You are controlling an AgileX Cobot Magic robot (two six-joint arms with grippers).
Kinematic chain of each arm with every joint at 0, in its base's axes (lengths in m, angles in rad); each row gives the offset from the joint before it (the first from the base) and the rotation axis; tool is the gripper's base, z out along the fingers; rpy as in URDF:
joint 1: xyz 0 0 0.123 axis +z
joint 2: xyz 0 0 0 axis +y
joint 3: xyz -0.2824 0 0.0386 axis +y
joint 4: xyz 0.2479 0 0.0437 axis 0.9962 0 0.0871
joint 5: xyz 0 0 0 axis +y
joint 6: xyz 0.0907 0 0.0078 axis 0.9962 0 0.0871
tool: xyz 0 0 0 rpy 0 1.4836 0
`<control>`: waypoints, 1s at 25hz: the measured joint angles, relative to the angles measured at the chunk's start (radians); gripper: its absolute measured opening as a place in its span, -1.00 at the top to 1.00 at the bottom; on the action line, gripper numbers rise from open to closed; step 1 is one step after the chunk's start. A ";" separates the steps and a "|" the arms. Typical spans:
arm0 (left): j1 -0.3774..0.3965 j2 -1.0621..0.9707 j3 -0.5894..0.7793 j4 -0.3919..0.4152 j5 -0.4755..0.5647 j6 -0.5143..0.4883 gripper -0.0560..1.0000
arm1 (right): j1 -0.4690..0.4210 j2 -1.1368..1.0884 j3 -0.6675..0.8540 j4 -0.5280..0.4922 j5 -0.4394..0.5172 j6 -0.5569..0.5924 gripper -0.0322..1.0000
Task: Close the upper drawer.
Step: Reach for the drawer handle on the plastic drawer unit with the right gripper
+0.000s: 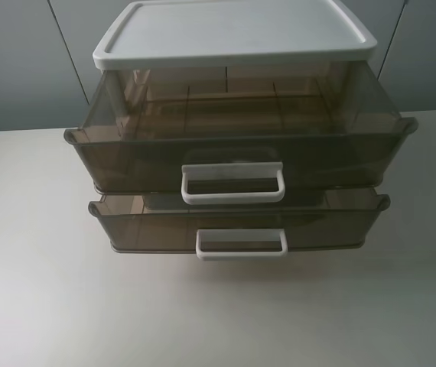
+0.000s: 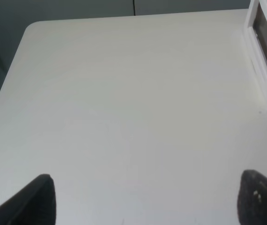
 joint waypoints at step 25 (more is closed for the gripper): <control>0.000 0.000 0.000 0.002 0.000 0.000 -0.51 | 0.348 0.687 -0.236 0.367 0.114 -0.579 -0.41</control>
